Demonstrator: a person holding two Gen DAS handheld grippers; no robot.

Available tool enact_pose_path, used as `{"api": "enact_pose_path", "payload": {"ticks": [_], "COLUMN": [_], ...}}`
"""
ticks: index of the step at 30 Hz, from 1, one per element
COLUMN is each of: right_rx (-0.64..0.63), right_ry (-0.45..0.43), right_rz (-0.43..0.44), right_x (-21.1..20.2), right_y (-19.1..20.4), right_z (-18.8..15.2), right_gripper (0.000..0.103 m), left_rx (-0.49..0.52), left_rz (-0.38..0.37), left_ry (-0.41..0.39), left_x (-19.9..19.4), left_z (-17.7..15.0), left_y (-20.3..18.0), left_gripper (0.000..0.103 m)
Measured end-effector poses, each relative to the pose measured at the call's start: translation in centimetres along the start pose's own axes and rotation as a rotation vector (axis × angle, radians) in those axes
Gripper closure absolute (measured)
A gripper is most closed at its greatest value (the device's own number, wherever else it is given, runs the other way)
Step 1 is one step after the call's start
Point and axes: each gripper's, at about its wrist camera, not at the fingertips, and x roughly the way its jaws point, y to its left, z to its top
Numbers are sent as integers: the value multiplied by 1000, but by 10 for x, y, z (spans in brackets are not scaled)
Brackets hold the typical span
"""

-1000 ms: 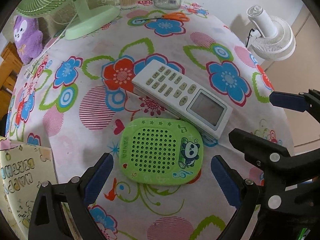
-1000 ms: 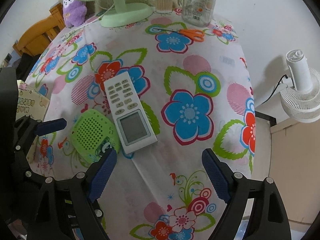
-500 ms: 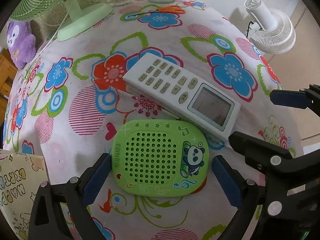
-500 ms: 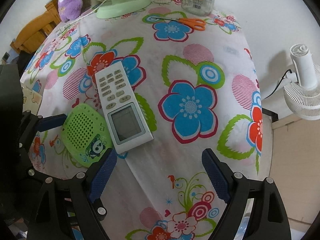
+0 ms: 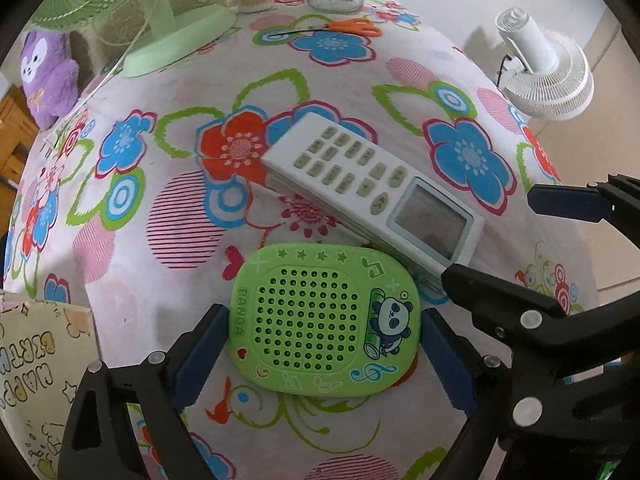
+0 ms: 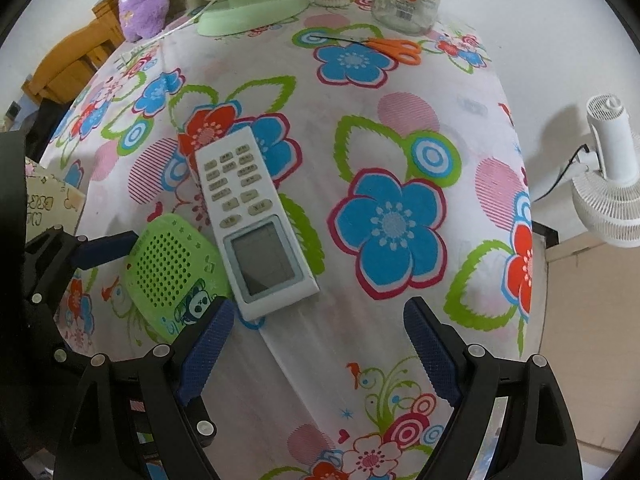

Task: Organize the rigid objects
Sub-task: 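Close the left tool on the green speaker while the right tool grips the white remote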

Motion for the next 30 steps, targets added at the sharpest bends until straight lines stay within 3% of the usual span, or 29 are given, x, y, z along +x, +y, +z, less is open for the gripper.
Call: {"api": "enact_pose_path", "payload": {"ticks": [12, 22, 26, 30], "right_rx": [-83, -101, -131, -153], "right_ry": [0, 22, 5, -6], "right_rz": [23, 38, 10, -8], "right_x": [15, 35, 35, 34], "right_y": [26, 38, 45, 50], "right_z": [30, 46, 51, 48], "right_gripper": [14, 31, 47, 50], "left_rx": [-52, -76, -84, -86], "left_rz": [38, 44, 48, 45], "left_ry": [8, 25, 31, 31], "left_x": [-1, 0, 1, 1], "left_z": [0, 0, 2, 2], "left_y": [27, 42, 45, 45], "left_gripper": [8, 8, 8, 8]}}
